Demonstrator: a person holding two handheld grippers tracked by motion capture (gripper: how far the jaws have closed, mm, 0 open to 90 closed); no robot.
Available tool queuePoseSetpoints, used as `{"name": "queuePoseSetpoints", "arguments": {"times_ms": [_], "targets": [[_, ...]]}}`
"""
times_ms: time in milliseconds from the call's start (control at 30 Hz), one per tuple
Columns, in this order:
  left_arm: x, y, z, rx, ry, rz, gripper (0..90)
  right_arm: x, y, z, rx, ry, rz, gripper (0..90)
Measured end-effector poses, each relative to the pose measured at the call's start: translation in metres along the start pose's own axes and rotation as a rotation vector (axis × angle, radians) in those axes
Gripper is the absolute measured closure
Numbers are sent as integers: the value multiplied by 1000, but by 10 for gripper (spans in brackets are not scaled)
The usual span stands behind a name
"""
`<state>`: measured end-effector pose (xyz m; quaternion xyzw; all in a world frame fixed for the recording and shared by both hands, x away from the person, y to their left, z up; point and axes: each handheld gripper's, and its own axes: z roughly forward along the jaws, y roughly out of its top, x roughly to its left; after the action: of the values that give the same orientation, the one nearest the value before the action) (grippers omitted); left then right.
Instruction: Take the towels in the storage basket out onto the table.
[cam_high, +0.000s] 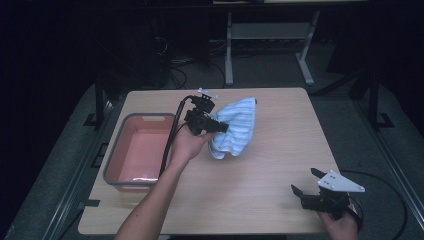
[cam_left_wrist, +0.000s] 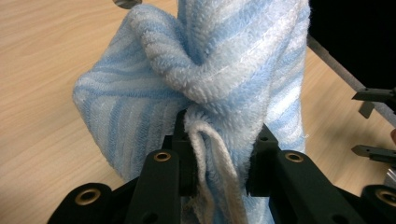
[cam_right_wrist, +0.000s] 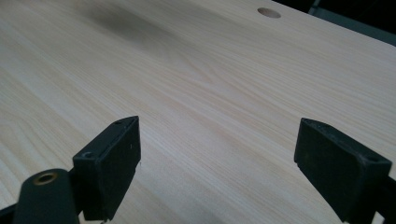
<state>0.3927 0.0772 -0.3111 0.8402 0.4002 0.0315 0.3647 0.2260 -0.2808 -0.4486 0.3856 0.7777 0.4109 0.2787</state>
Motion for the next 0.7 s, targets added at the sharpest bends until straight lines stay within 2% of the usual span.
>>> {"name": "queuePoseSetpoints", "arguments": {"times_ms": [300, 433, 500, 700], "targets": [[-6, 2, 18, 29, -8, 11, 701, -1, 0, -1, 3, 1, 9, 142], [-8, 1, 31, 42, -11, -3, 700, -2, -1, -1, -5, -2, 4, 142], [-8, 0, 34, 49, -14, -3, 700, -1, -1, -2, -2, -1, 18, 142], [-11, -2, 45, 55, -23, -9, 700, -2, -2, -1, 1, -2, 12, 142]]}}
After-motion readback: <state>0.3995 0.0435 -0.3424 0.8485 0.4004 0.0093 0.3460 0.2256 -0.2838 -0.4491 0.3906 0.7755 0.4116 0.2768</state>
